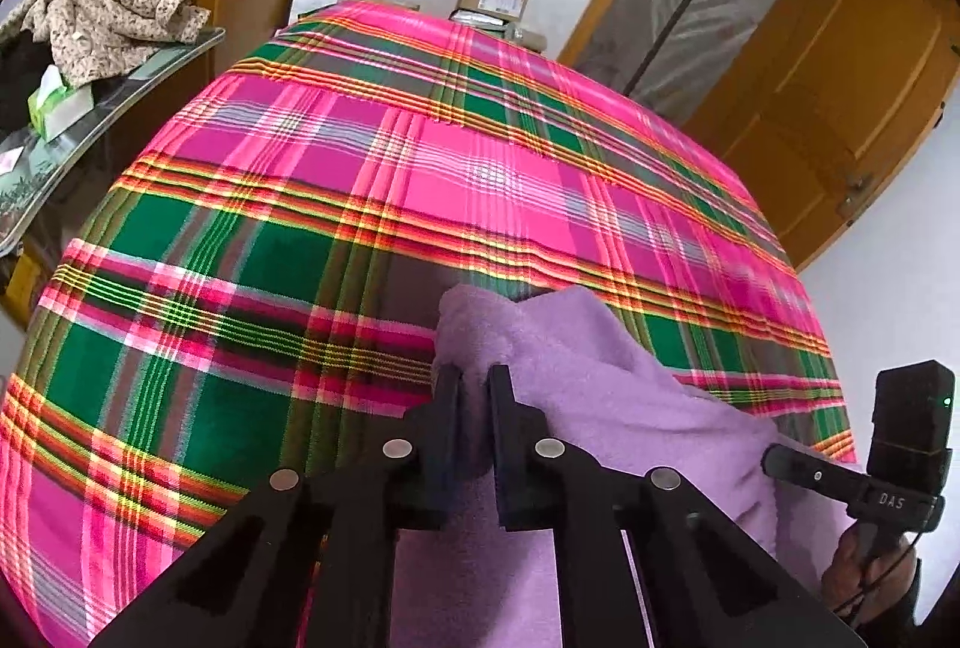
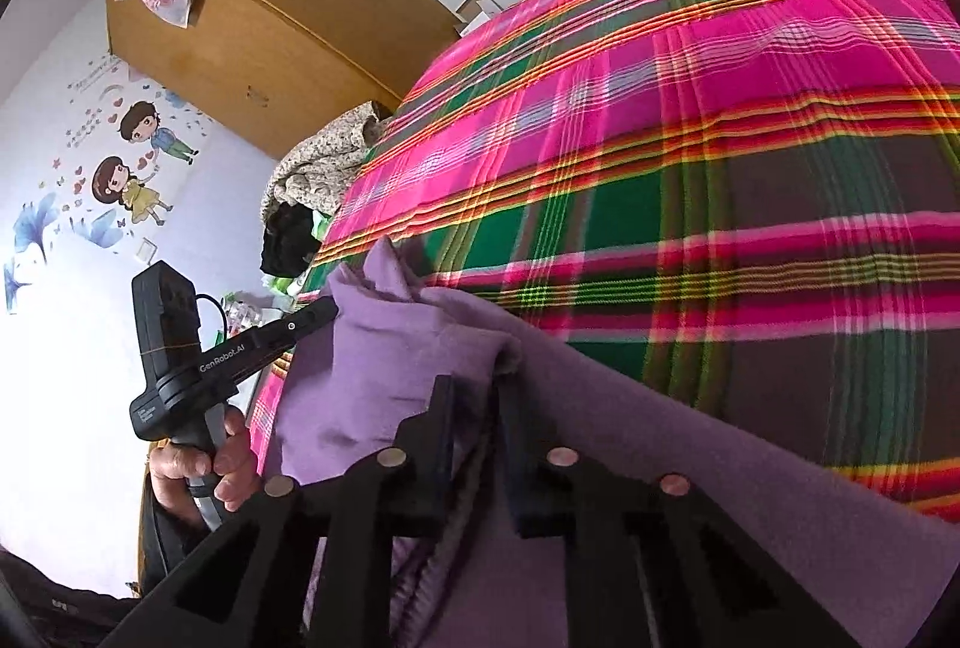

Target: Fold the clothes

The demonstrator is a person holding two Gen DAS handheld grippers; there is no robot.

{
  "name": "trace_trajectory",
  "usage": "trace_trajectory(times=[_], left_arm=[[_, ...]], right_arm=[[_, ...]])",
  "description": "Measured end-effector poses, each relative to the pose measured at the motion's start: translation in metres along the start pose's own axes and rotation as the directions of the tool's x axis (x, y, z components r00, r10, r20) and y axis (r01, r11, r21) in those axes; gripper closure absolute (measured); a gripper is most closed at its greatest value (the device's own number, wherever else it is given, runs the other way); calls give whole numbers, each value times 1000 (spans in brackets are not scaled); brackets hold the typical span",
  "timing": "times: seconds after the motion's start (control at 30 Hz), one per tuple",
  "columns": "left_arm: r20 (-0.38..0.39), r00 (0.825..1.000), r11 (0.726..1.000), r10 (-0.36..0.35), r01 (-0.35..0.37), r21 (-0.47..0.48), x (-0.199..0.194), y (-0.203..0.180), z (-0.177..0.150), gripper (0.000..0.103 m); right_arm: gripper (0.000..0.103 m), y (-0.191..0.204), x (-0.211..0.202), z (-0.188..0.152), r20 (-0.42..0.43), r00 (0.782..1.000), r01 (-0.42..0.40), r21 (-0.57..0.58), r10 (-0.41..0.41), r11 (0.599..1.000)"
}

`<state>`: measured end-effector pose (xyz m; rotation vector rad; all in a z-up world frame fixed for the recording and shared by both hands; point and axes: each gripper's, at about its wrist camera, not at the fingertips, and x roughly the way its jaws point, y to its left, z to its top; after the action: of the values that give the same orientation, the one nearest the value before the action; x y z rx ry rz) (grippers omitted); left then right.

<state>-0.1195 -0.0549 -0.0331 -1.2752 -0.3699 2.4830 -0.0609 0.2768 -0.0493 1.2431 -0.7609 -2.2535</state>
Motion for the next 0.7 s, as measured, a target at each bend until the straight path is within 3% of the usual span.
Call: trace_trajectory(times=[0.27,0.4,0.5,0.7], left_arm=[[79,997,1000,14,-16,24,-45,-3,-19,92],[53,998,998,-18,15,57,-50,-11,-44,92],[17,1000,998,-1,0,69,-44,-11,-59,92],[12,1000,1000,-4,4,31,-40,7,-69,92]], right_arm=[[83,16,-23,-5,60,998,-17,-70,22,997],[83,26,-20,-11,42,998,-35,-104,40,994],[83,31,-15,-17,23,999,-41,-120,44,992],[83,33,-9,-27,-8,1000,-15,-135,14,991]])
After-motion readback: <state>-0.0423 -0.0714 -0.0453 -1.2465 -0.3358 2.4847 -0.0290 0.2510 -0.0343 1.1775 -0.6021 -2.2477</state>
